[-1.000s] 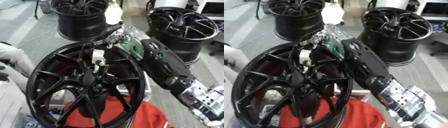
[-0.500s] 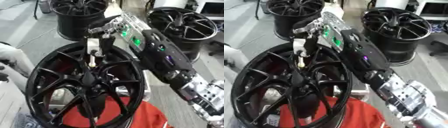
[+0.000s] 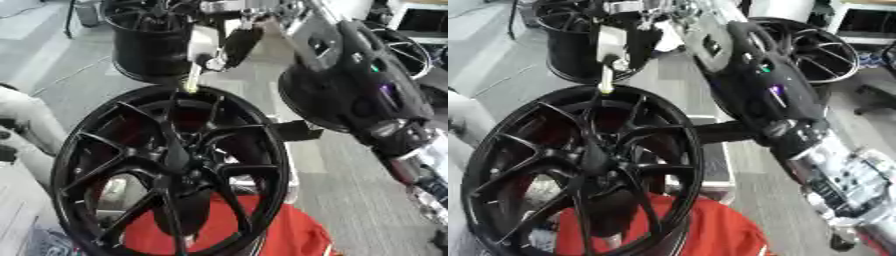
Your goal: Pull the pin out of the wheel hub.
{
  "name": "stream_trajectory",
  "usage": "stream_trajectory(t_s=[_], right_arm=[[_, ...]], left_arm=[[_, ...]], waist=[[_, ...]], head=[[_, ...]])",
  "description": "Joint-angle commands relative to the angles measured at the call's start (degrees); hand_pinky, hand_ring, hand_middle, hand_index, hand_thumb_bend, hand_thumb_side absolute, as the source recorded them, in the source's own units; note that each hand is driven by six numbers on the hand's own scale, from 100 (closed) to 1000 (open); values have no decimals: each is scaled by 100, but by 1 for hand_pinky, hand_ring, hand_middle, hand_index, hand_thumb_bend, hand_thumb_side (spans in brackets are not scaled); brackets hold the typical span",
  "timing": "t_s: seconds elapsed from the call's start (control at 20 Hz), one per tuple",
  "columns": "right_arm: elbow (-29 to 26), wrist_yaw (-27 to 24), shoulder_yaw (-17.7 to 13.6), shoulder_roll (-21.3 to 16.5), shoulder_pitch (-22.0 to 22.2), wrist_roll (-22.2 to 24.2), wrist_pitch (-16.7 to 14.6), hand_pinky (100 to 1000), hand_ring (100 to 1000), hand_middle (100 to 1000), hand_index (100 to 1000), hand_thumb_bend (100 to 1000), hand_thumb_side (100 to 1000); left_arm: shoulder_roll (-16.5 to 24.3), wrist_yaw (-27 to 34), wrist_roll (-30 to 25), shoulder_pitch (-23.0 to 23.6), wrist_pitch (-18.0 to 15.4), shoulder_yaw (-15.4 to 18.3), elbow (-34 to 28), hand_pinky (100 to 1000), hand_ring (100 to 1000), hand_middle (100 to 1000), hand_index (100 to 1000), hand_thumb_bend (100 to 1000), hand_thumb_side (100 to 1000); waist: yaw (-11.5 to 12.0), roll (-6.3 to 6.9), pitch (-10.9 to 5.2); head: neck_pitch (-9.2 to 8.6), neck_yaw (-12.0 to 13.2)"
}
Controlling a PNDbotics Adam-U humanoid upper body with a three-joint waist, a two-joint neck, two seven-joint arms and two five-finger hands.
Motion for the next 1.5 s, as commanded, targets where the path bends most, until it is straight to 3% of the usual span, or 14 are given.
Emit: stream_trajectory(t_s=[0.05,0.25,0.5,0.65,0.75,0.9,1.05,1.2,1.5], right_arm=[[-456,-355,-472,-826,334,-425,253,544,467,376,615,100,132],[-742,-764,-1121,-1478,1434,-1193,530,529,456,368,601,100,118],[-1090,-1097,-2010,-1703,3021,-2288,784,537,472,390,610,100,121],[-1170,-1073,-2463,-1510,3834,-2810,949,649,607,612,772,121,225],[-1213,-1033,-2683,-1311,4208,-3132,1006,745,728,765,856,208,336],[-1312,-1025,-2901,-1006,4515,-3705,1033,810,814,861,883,239,390],[-1468,-1161,-2981,-741,4583,-4452,1015,807,818,873,879,262,415],[-1617,-1347,-2910,-573,4554,-4989,944,794,807,864,876,205,391],[-1973,-1844,-2552,-208,4498,-5227,628,723,734,808,849,100,320]], left_arm=[[156,-15,44,-37,-1,54,-71,609,581,633,824,100,714],[155,-26,63,-42,-5,73,-72,609,581,633,824,100,714],[143,-44,94,-40,-14,107,-74,609,581,633,825,100,713],[143,-47,118,-26,-16,126,-73,610,581,633,825,100,713],[138,-49,119,-14,-14,126,-69,610,581,633,825,100,714],[132,-48,121,5,-13,128,-63,610,581,633,825,100,713],[117,-39,124,18,-15,129,-61,610,581,633,825,100,716],[105,-37,129,27,-20,131,-62,610,581,633,825,100,713],[64,-51,97,10,-26,104,-57,609,581,632,824,100,715]], waist=[[-36,33,-46],[-95,40,-21],[-162,63,14],[-228,74,4],[-260,79,-14],[-291,92,-41],[-293,115,-51],[-281,134,-48],[-257,144,-12]], head=[[-15,57],[-42,90],[-59,145],[-38,177],[-23,191],[-2,192],[10,181],[17,164],[20,138]])
